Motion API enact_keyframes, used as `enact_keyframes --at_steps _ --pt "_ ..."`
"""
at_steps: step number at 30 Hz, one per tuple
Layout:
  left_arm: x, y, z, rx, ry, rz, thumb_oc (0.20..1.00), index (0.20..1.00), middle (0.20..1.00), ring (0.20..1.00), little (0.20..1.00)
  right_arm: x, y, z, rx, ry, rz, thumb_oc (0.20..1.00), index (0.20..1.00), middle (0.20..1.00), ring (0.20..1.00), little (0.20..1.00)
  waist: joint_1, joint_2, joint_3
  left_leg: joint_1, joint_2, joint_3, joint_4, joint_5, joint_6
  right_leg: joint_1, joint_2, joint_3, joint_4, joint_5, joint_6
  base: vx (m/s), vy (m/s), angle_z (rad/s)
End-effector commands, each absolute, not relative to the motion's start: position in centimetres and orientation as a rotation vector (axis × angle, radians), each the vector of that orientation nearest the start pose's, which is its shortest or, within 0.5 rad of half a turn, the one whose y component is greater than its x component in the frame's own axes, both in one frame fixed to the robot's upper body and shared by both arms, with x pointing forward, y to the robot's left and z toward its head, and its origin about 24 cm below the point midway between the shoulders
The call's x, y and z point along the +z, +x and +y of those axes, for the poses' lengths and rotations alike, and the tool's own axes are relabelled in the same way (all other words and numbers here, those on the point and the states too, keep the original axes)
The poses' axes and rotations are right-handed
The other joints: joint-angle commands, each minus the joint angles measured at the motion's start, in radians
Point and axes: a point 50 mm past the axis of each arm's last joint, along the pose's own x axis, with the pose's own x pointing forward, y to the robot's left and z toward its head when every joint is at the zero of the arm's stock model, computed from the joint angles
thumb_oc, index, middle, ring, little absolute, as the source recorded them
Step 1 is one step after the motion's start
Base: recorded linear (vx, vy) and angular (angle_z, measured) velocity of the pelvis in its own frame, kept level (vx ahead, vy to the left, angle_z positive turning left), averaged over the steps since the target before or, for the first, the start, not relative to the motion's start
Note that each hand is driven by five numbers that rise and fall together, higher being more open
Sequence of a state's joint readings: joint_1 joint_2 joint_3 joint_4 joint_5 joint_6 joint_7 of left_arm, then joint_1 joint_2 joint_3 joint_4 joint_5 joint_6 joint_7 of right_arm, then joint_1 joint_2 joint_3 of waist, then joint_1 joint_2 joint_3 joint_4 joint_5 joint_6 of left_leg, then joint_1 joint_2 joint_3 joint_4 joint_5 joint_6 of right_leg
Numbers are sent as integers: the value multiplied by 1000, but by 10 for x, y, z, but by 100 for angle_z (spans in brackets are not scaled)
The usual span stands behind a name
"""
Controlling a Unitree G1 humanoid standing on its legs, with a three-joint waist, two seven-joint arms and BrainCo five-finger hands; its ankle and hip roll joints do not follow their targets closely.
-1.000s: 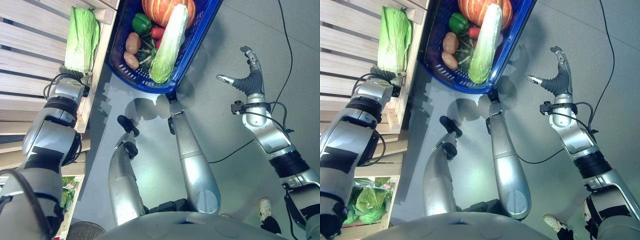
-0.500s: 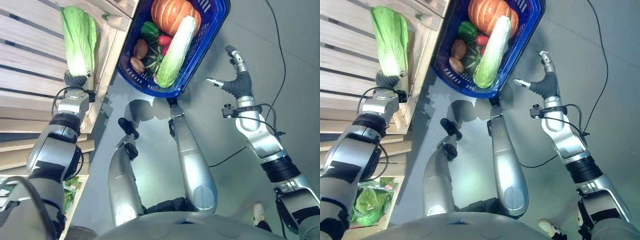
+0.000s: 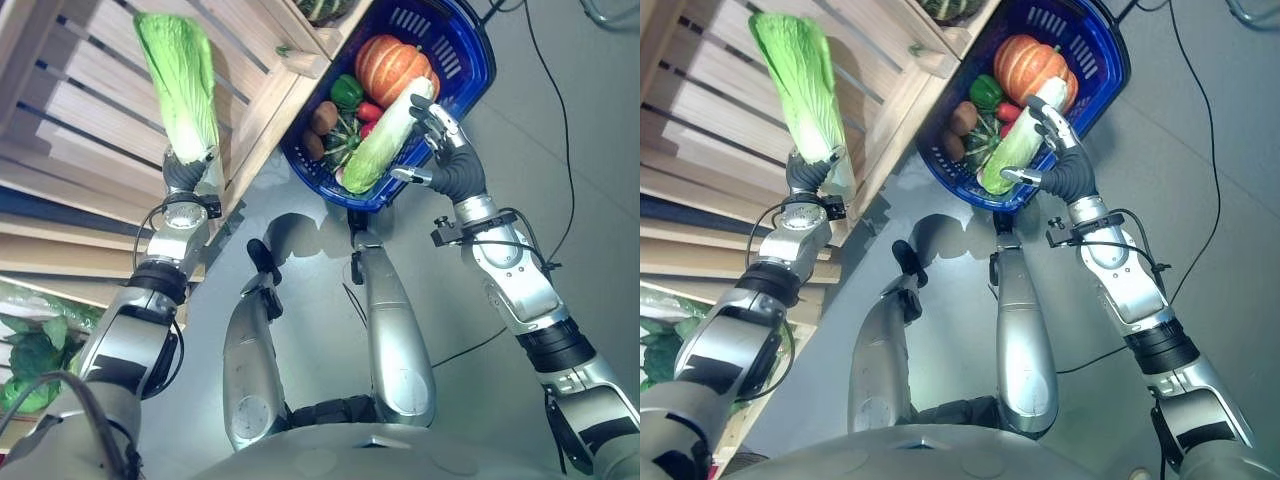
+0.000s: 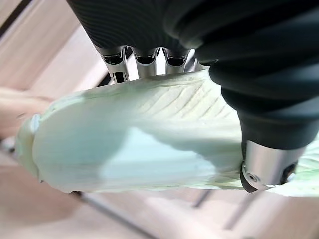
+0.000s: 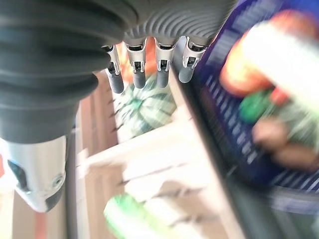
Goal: Pick up fruits and vegetables into the basket
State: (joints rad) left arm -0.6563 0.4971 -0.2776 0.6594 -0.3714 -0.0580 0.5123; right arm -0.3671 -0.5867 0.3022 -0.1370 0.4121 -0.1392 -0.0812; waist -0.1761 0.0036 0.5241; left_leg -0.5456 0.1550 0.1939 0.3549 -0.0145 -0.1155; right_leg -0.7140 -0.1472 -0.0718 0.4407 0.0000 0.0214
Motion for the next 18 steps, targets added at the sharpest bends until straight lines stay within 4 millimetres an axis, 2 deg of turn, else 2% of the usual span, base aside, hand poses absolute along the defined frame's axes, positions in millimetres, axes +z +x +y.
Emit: enact_keyframes --at_steps 1,6,8,11,18 --pt "162 356 235 432 356 -385 200 200 200 200 200 210 279 -127 479 6 -623 1000 1000 1000 1000 1000 29 -9 -4 -1 -33 59 39 -31 42 88 -6 -33 -6 -65 47 -12 -17 21" --pt "199 341 208 325 449 -657 200 200 200 200 200 222 279 -105 566 210 -614 1000 1000 1000 1000 1000 79 -18 -4 45 -45 35 43 -44 53 157 -13 -59 -17 -67 49 14 -67 16" --pt "205 338 201 310 484 -722 200 200 200 200 200 223 281 -99 601 313 -569 1000 1000 1000 1000 1000 92 -25 -4 58 -48 28 44 -47 55 174 -15 -63 -19 -65 49 22 -75 19" --pt "217 333 189 276 638 -847 200 200 200 200 200 225 283 -86 669 453 -530 1000 1000 1000 1000 1000 118 -44 -4 90 -51 19 45 -54 59 217 -21 -77 -27 -62 52 32 -102 15" --pt "225 328 175 182 850 -951 200 200 200 200 200 226 290 -75 683 491 -454 1000 1000 1000 1000 1000 150 -68 -4 136 -52 12 44 -60 60 274 -32 -96 -44 -50 59 30 -58 14"
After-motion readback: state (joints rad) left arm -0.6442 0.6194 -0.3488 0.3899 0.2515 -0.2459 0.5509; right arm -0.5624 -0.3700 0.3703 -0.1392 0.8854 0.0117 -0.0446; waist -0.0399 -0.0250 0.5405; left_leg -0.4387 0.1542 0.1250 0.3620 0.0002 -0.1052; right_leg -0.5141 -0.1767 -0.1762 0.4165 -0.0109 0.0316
